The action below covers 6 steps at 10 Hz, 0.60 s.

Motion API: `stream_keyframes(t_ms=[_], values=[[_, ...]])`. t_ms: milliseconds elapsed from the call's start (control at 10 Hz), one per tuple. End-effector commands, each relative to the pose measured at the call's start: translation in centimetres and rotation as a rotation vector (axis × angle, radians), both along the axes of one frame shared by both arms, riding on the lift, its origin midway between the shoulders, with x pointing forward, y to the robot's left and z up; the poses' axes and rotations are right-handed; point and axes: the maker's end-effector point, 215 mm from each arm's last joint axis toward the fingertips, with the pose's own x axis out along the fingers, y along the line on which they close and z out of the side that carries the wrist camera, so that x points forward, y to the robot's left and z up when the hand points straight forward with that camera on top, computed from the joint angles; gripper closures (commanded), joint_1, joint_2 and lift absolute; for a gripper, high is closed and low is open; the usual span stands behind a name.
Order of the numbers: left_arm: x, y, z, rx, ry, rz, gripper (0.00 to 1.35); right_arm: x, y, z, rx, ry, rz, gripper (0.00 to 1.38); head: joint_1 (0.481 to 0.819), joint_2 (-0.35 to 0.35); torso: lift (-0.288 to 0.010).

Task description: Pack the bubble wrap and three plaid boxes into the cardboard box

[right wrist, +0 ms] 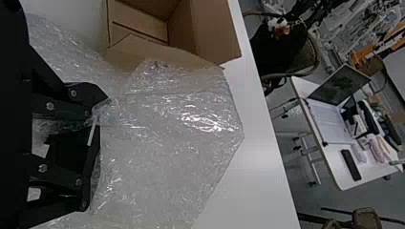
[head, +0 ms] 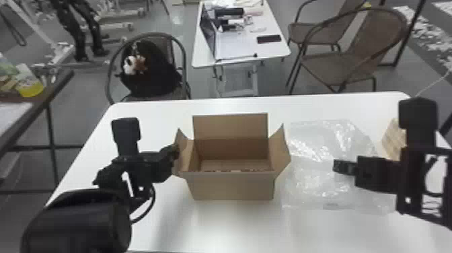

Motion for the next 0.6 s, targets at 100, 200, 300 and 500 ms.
stream_keyframes(t_ms=[100,200,300,500], values=[[0.0,-0.2,-0.1,-0.002,0.002,0.002,1.22,0.2,2.5,8.2,0.215,-0.034,0.102,1.27,0.695,0.168,-0.092],[0.2,-0.7,-0.1,-0.002,0.002,-0.004,1.22,0.3,3.9,11.2,0.311,-0.044,0.147,1.27,0.695,0.178,-0.092],[0.4,-1.2,-0.2,-0.002,0.004,-0.010,1.22,0.3,5.9,12.4,0.388,-0.026,0.195,1.27,0.695,0.194,-0.092],[0.6,-1.4,-0.1,-0.003,0.001,-0.013,1.22,-0.1,12.9,13.8,0.530,0.022,0.353,1.27,0.695,0.223,-0.092]])
